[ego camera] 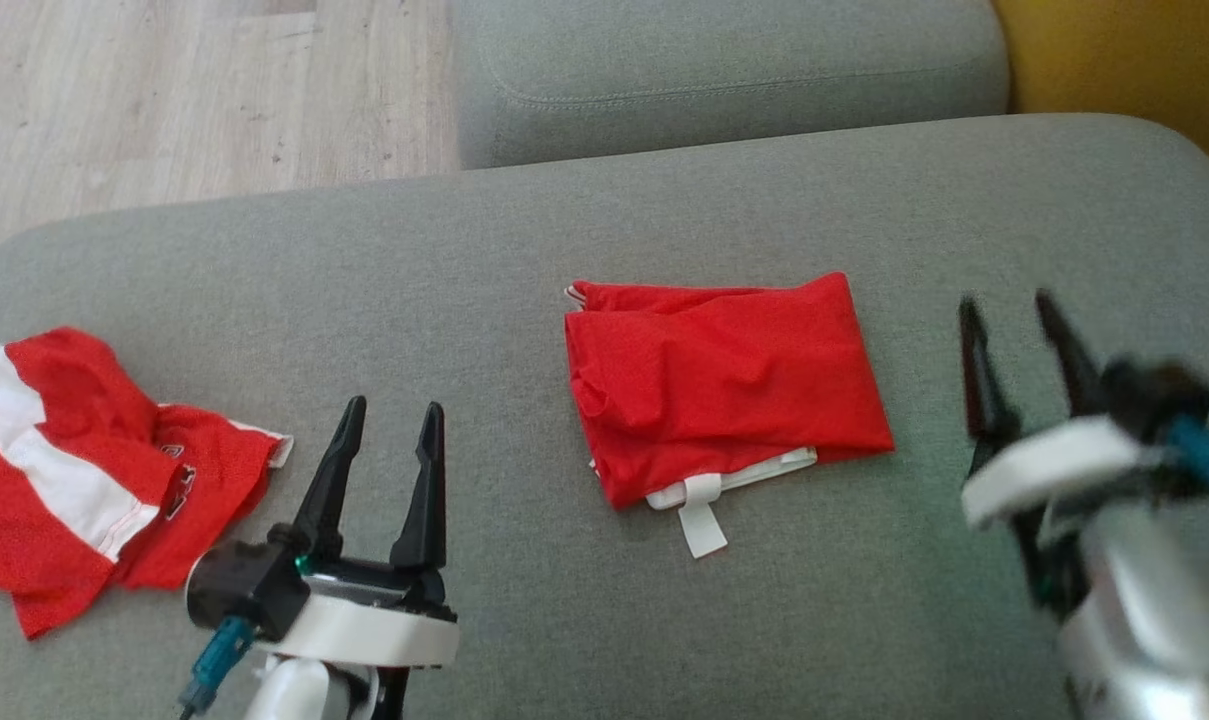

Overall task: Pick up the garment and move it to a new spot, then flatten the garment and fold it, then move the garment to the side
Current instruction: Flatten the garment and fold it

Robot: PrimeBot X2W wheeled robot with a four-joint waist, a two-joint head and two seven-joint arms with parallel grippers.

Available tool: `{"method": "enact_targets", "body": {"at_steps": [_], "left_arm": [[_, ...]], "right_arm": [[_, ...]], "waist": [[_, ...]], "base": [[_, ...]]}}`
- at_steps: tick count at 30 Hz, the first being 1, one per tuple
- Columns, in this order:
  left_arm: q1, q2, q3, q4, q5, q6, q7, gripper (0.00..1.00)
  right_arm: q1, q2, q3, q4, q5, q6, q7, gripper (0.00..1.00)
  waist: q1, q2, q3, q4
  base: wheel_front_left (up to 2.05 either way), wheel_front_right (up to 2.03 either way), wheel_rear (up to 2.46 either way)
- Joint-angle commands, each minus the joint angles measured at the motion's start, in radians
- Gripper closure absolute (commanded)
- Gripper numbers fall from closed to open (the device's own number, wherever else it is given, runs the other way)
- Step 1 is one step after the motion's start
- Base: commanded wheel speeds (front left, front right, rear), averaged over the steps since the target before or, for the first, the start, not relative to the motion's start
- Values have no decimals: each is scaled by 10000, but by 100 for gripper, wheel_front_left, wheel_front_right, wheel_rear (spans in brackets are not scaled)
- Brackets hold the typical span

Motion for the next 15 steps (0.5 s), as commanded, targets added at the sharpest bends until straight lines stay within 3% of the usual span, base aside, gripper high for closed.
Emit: {"method": "enact_targets", "body": {"at_steps": [1,6,15], "left_arm": [[-211,2,374,-373,121,15,-95,0],[-14,-25,441,-342,310,15,-95,0],[183,-45,764,-314,449,15,-95,0]], "right_arm": [[-19,224,0,-599,-316,-7,-105,0],[1438,1087,-1110,-2005,-1806,-7,-106,0],[2255,1504,-1544,-2716,-2257,-7,-106,0]], "waist": [[0,0,-4,-15],[0,0,17,-74],[0,0,83,-51]], "base": [[0,0,0],[0,0,0],[0,0,0]]}}
